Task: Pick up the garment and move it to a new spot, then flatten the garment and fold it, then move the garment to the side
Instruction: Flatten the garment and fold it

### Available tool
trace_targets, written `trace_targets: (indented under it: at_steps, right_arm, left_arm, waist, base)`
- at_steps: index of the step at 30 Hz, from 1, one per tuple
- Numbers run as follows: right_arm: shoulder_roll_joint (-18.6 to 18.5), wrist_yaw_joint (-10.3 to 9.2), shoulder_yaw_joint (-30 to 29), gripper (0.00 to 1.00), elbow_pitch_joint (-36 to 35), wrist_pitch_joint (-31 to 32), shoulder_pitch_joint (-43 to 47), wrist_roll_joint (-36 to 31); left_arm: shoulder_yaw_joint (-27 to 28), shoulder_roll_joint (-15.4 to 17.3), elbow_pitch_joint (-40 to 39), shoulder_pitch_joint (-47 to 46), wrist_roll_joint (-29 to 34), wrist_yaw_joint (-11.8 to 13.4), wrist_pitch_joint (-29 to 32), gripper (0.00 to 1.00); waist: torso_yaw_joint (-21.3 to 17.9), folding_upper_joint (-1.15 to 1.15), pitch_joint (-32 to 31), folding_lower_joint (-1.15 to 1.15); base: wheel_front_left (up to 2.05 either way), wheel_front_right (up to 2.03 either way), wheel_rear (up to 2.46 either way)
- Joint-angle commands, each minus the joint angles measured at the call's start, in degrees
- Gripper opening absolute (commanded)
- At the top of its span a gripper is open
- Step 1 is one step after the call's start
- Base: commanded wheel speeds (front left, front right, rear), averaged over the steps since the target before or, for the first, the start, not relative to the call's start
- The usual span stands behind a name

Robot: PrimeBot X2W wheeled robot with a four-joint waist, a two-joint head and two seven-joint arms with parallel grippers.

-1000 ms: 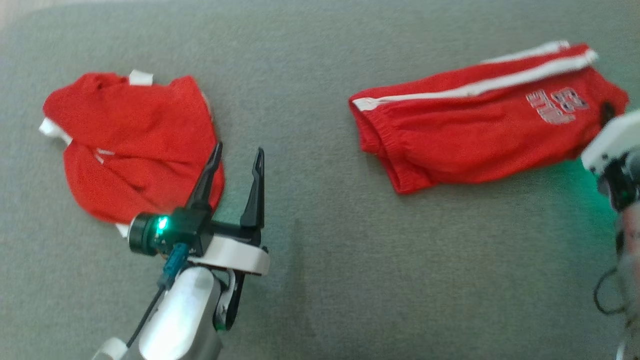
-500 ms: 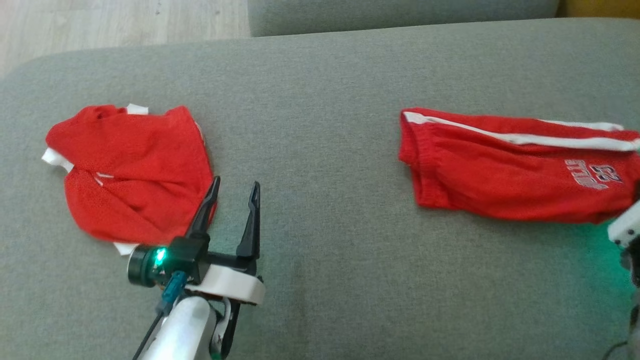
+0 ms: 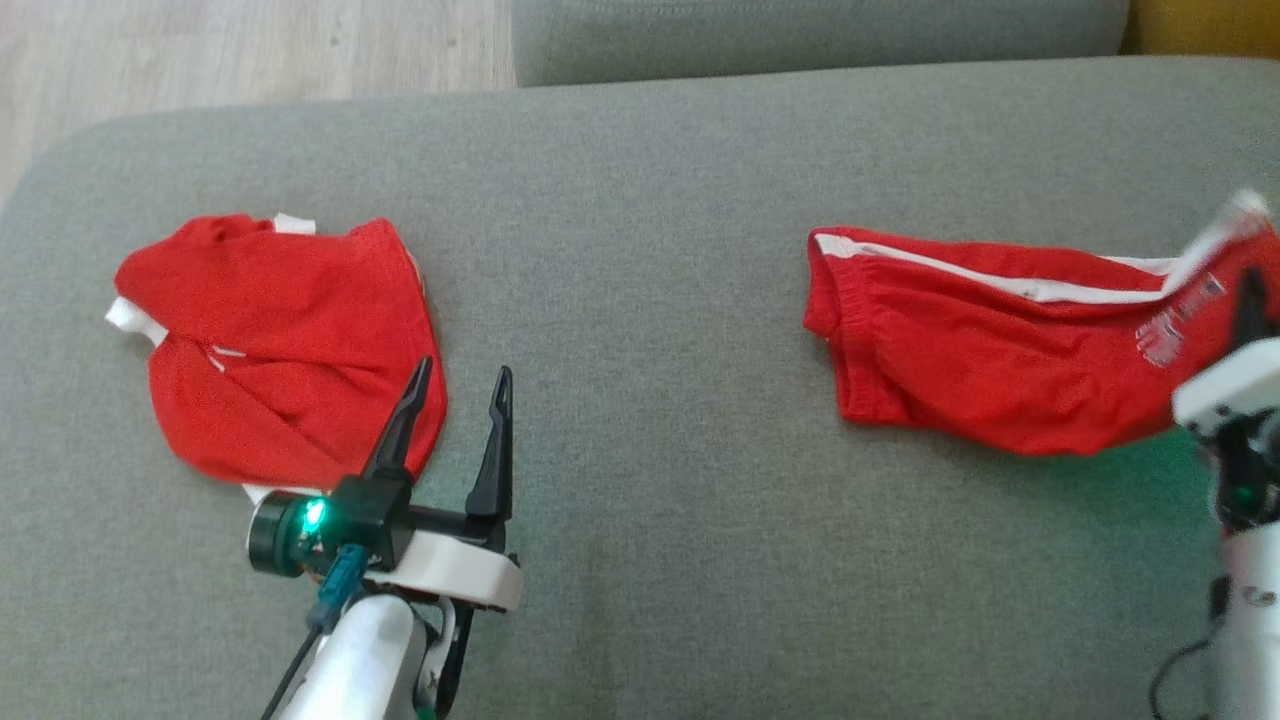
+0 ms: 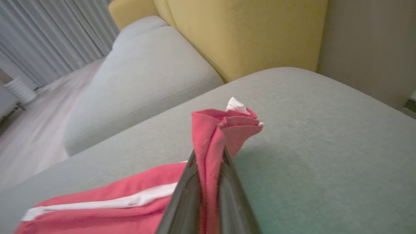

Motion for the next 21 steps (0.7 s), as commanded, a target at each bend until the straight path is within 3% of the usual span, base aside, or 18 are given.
trace_targets:
  at_steps: [1, 12, 21]
  right_arm:
    - [-0.05, -0.05, 3.26, 0.00, -3.54, -1.23, -0.97, 2.00]
    - [1.38, -0.05, 18.51, 0.00, -11.04, -3.97, 0.05, 13.47]
    - [1.04, -0.05, 28.23, 0.00, -7.59, -5.36, 0.38, 16.55]
  left_arm:
    - [2.19, 0.37, -1.39, -0.48, 0.41, -0.07, -0.37, 1.00]
    - [1.69, 0.51, -0.72, 0.50, 0.62, -0.27, -0.37, 1.00]
    - [1.17, 0.85, -0.20, 1.24, 0.45, -0.25, -0.37, 1.00]
  waist:
    - [-0.06, 0.00, -0.77, 0.00]
    - [1.26, 0.00, -3.69, 0.00]
    - [4.15, 0.00, -4.38, 0.00]
  base:
    - [0.00, 0.00, 0.00]
    - [0.00, 0.00, 0.00]
    - [0.00, 0.00, 0.00]
